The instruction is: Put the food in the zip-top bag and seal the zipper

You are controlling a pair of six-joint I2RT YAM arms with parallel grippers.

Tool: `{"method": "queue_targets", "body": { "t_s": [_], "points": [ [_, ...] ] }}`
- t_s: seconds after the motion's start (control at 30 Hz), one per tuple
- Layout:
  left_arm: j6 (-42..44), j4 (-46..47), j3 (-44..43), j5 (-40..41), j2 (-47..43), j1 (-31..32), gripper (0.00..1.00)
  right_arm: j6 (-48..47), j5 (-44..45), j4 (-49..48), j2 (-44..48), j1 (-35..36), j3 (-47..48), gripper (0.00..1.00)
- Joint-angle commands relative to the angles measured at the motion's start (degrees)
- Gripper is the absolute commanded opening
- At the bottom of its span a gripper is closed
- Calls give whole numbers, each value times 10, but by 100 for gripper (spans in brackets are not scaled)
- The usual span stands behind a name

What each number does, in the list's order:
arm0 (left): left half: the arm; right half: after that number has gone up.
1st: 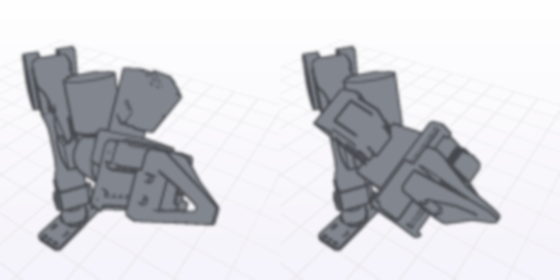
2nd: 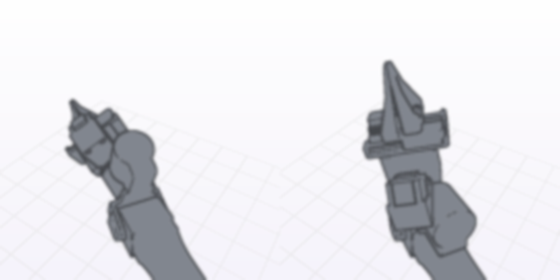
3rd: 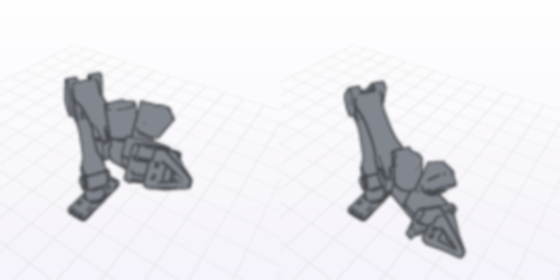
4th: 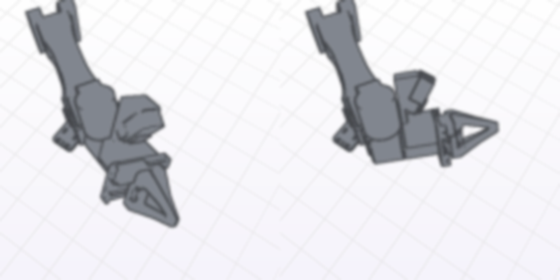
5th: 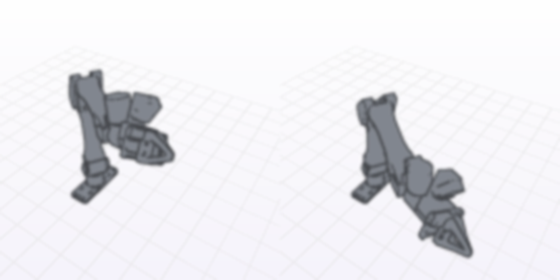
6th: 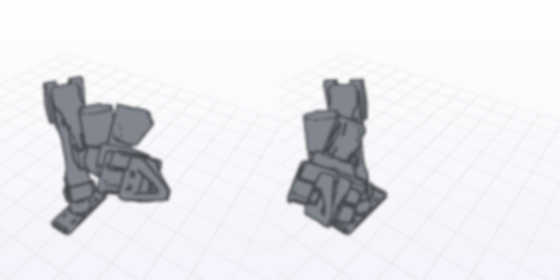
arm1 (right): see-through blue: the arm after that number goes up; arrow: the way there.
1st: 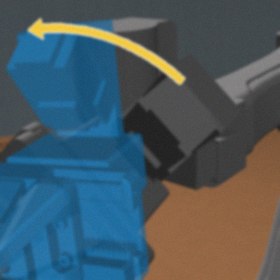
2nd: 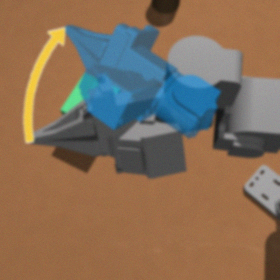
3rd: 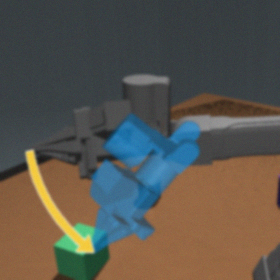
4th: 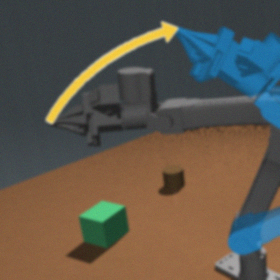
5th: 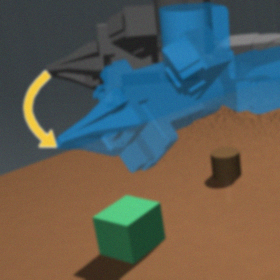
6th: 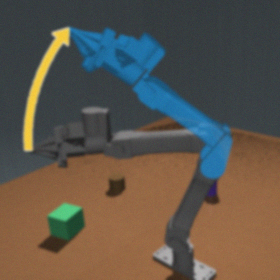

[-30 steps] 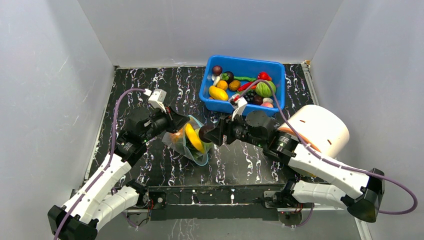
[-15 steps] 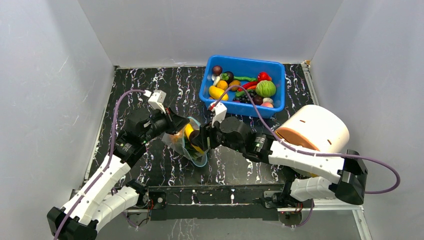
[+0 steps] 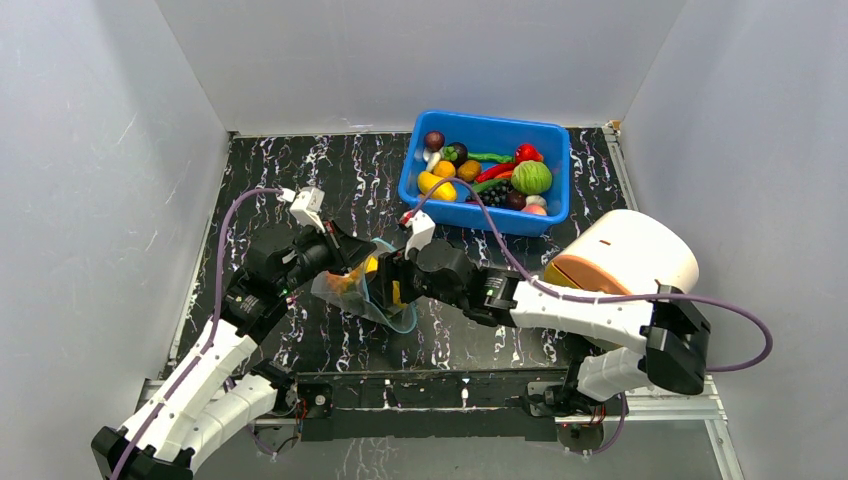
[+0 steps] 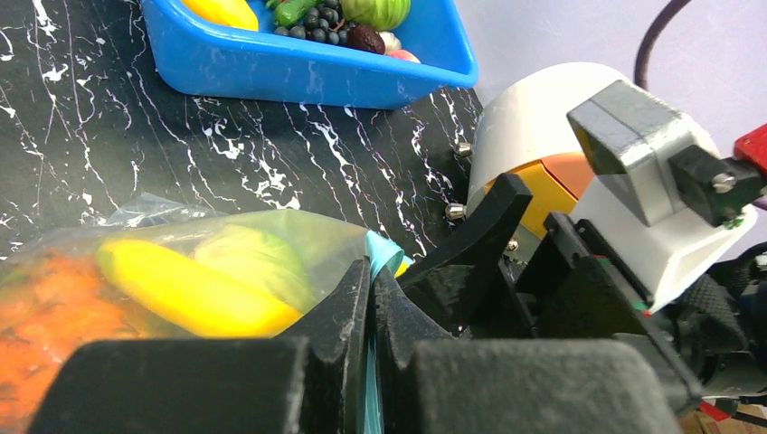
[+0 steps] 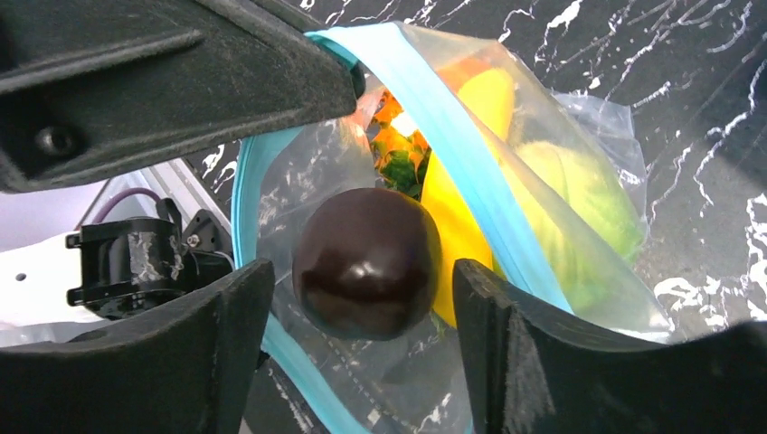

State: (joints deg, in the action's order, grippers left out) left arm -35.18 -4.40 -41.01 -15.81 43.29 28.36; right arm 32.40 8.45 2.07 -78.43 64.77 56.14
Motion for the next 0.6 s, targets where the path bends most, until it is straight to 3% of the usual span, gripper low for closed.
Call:
{"method": "queue_targets", "body": {
  "t_s": [0.0, 0.17, 0.33, 0.57],
  "points": [
    [0, 26, 3, -6, -15, 2, 0, 9, 15, 43, 66, 1, 28, 73],
    [-2, 30, 9, -10, -11, 2, 0, 14, 20, 92, 85, 1, 37, 70],
    [1, 29, 9, -12, -9, 2, 0, 17, 20, 111, 81, 1, 34, 56],
    [1, 27, 8, -12, -8, 2, 0, 75, 75, 233, 91, 1, 81, 54]
  ]
}}
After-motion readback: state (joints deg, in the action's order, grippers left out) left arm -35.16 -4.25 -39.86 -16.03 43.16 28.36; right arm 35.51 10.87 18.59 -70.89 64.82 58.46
